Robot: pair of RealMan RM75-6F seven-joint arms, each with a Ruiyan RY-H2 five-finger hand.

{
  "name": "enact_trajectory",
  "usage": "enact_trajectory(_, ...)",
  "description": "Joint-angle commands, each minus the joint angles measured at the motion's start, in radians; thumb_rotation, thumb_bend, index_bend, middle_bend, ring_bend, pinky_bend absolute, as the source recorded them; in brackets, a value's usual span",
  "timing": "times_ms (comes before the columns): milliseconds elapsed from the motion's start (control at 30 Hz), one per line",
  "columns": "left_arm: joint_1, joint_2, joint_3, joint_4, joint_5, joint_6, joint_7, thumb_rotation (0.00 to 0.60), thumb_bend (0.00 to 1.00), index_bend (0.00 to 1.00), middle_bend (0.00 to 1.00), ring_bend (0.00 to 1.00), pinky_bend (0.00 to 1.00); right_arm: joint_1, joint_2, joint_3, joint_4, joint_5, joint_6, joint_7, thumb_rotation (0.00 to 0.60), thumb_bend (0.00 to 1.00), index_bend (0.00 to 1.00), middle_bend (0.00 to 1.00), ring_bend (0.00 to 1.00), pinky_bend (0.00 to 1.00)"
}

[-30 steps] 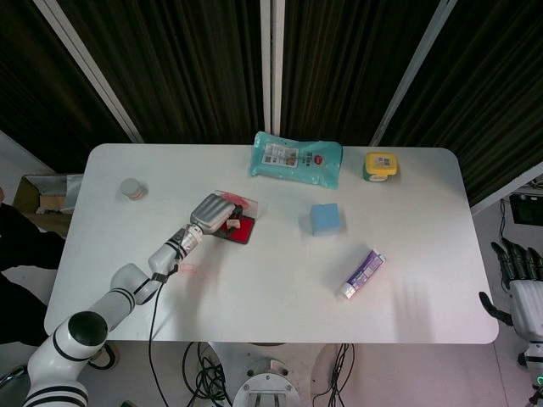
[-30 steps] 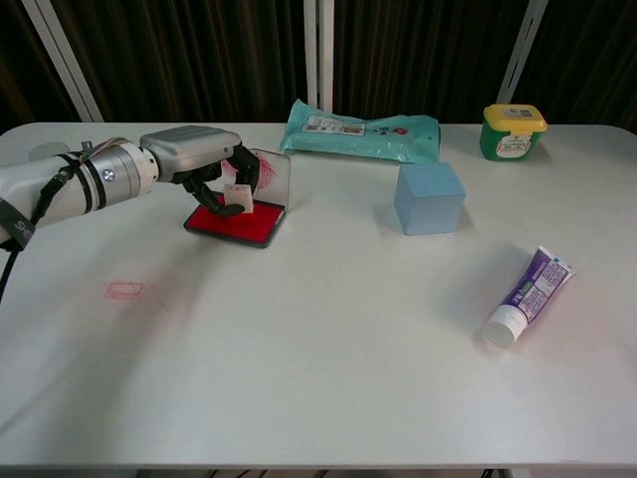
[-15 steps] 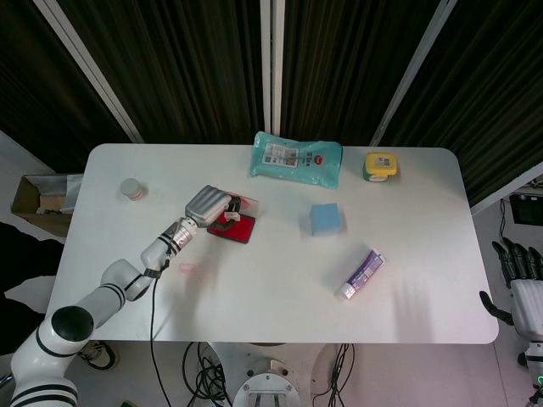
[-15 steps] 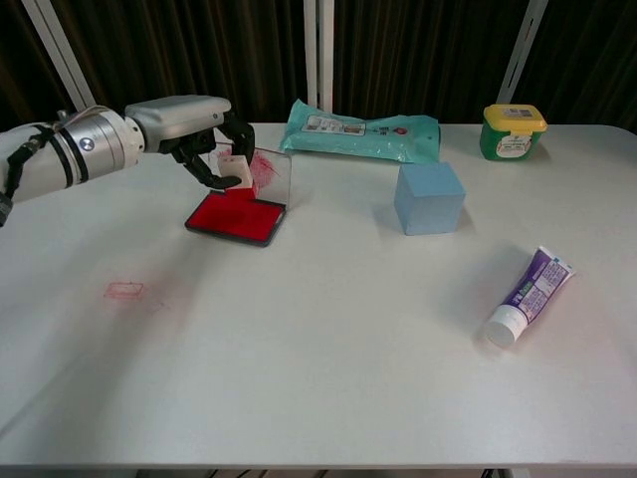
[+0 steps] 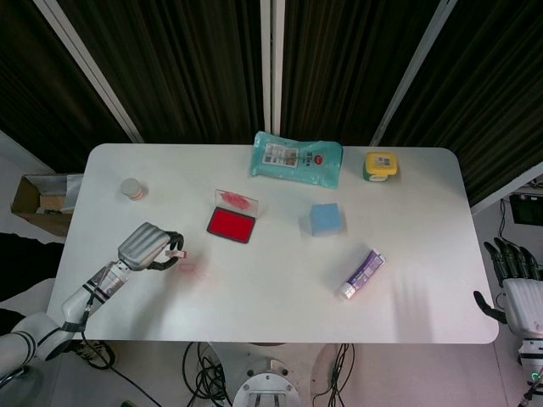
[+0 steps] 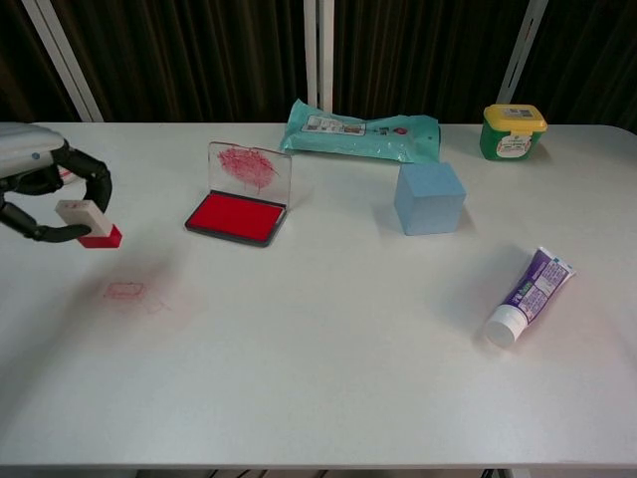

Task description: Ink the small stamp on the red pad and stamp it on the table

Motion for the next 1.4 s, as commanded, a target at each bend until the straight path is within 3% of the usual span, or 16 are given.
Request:
enact_trajectory(33, 0.037, -0.040, 0.020, 0.042, 0.024, 0.031, -0.017, 0.600, 0.47, 0.60, 0.60, 1.00, 1.00, 0.000, 0.000, -0.004, -0.013, -0.010, 0.006, -0.017, 0.600, 0.21, 0.00, 0.00, 0.00, 0.00)
enact_trajectory(333, 0.058, -0.167, 0.019, 0.211, 0.066, 0.054, -0.080, 0.600, 0.47, 0.59, 0.60, 1.00, 1.00, -0.012, 0.013, -0.008, -0.032, -0.004, 0.017, -0.039, 0.600, 0.21, 0.00, 0.00, 0.00, 0.00)
enact_trajectory(667, 0.059, -0.238, 0.020, 0.334, 0.073, 0.018, -0.131, 0.600, 0.47, 0.58, 0.58, 1.00, 1.00, -0.013, 0.013, -0.007, -0.027, 0.002, 0.014, -0.033, 0.600, 0.21, 0.00, 0.00, 0.00, 0.00)
enact_trajectory(1400, 0.054, -0.241, 0.033, 0.378, 0.100, 0.022, -0.193, 0.600, 0.41, 0.36, 0.42, 0.98, 1.00, -0.010, 0.011, -0.005, -0.033, 0.005, 0.010, -0.046, 0.600, 0.21, 0.00, 0.00, 0.00, 0.00)
